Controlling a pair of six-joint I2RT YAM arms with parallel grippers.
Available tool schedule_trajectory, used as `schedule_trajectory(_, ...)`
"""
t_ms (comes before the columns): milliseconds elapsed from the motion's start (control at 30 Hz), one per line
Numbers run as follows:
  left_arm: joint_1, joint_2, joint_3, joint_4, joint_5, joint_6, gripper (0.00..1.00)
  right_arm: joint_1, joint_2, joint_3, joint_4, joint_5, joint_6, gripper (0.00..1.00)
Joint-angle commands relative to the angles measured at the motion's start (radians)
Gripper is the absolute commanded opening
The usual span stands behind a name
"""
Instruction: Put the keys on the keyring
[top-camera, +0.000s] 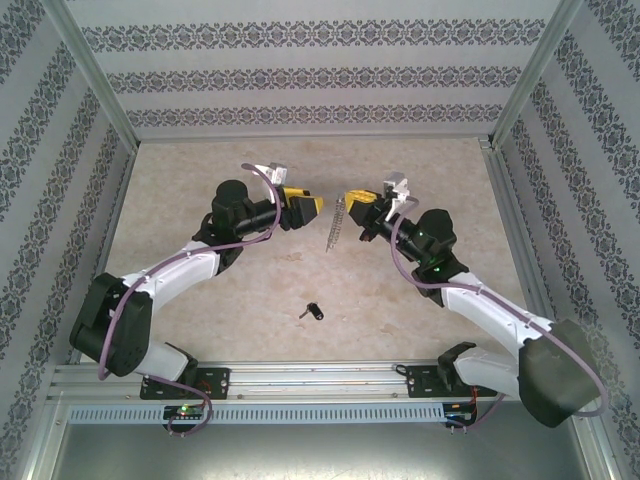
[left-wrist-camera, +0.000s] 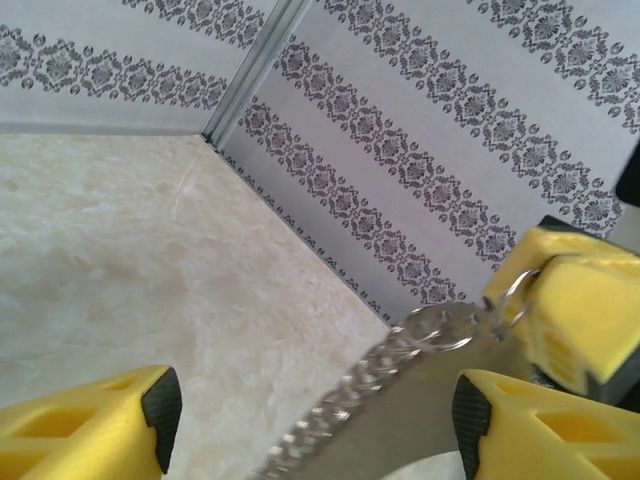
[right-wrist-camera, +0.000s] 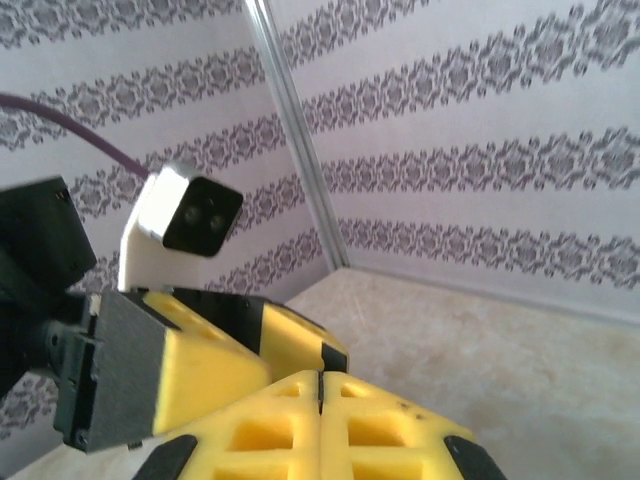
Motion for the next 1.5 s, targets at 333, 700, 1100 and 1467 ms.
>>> schedule_trajectory(333, -0.006, -0.034, 0.123, -0.035, 0.038, 0.000, 0.77, 0.020, 0.023, 0.048, 0.217, 0.071, 0.015, 0.00)
schedule_trajectory(700, 0.006, -0.014, 0.189, -0.024, 0.061, -0.025, 0.78, -0.090, 0.249, 0.128, 0.558, -0.087, 0.315, 0.00)
schedule_trajectory(1100, 0.016, 0.054, 0.256, 0.001, 0.096, -0.064, 0.60, -0.086, 0.354, 0.199, 0.606, -0.140, 0.365, 0.00)
schedule_trajectory(1467, 0.030, 0.055, 0.257, 0.062, 0.135, -0.102, 0.57, -0.044, 0.361, 0.198, 0.606, -0.142, 0.352, 0.00)
